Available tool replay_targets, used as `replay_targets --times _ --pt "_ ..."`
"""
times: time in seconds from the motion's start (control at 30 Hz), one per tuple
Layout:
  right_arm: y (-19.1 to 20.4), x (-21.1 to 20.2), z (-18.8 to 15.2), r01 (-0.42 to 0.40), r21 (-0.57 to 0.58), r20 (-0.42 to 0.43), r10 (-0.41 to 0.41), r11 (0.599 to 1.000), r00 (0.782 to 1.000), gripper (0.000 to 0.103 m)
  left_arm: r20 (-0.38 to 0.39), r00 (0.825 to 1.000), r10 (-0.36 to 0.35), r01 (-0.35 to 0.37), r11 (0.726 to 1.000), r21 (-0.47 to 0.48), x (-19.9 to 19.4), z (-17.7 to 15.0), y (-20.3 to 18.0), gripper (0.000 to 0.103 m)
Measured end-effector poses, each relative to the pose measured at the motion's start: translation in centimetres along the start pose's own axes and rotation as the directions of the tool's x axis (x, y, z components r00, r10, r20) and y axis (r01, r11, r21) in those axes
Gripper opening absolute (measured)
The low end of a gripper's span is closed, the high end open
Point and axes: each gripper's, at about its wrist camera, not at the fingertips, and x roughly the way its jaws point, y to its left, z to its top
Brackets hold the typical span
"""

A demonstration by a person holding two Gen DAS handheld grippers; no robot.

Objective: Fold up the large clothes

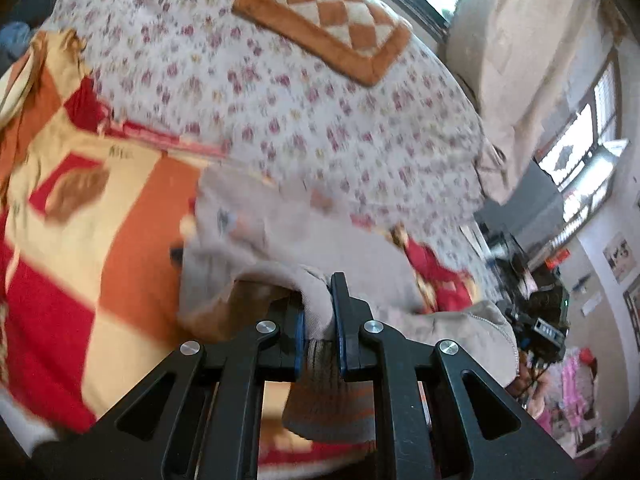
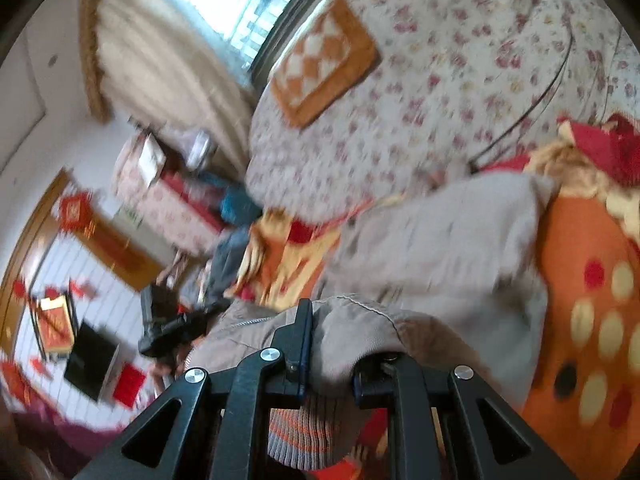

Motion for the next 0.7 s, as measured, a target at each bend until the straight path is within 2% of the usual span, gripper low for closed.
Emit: replay_targets --times 0.1,0.2,0.33,0.53,0.57,0.63,0.67,0.7 --pt "-2.4 2.0 3.9 0.044 0.054 0.041 -0.046 0.998 0.998 0.014 0.013 0.999 0.032 -0.032 0.999 -0.023 3.6 3.7 1.1 0.011" --pt "-4.7 4.5 6.8 0.092 0.091 0.04 -0.096 0.992 0.995 0.014 -0.004 0.997 0.081 -0.081 0.995 -0.053 7.9 6.5 2.6 0.011" --pt "-8.1 8.6 9.7 0.159 0.129 -0.001 -0.161 0.979 0.987 0.014 -0.059 0.986 0.154 -0.159 0.984 -0.078 13.7 8.7 4.7 0.011" --pt "-15.0 13.3 12.0 0.244 0.225 -0.048 -0.24 0.943 0.97 0.014 -0.117 0.972 0.202 -0.214 0.972 -0.096 19.3 10.0 7.1 0.014" --pt "-15.9 13.9 12.2 0.251 0.235 -0.054 -0.246 0.939 0.968 0.016 -0.131 0.971 0.202 -0.216 0.971 -0.104 20.1 10.1 7.5 0.014" --pt "-17.7 15.0 12.6 0.269 0.261 -0.084 -0.255 0.927 0.963 0.028 -0.159 0.97 0.183 -0.204 0.971 -0.127 21.3 10.5 8.2 0.023" --pt "-18.4 15.1 12.7 0.279 0.276 -0.084 -0.266 0.92 0.96 0.04 -0.178 0.968 0.176 -0.201 0.97 -0.136 21.7 10.8 8.5 0.027" --pt "-18.6 14.8 13.0 0.277 0.283 -0.064 -0.271 0.918 0.961 0.041 -0.184 0.967 0.176 -0.203 0.969 -0.142 21.6 11.1 8.6 0.038"
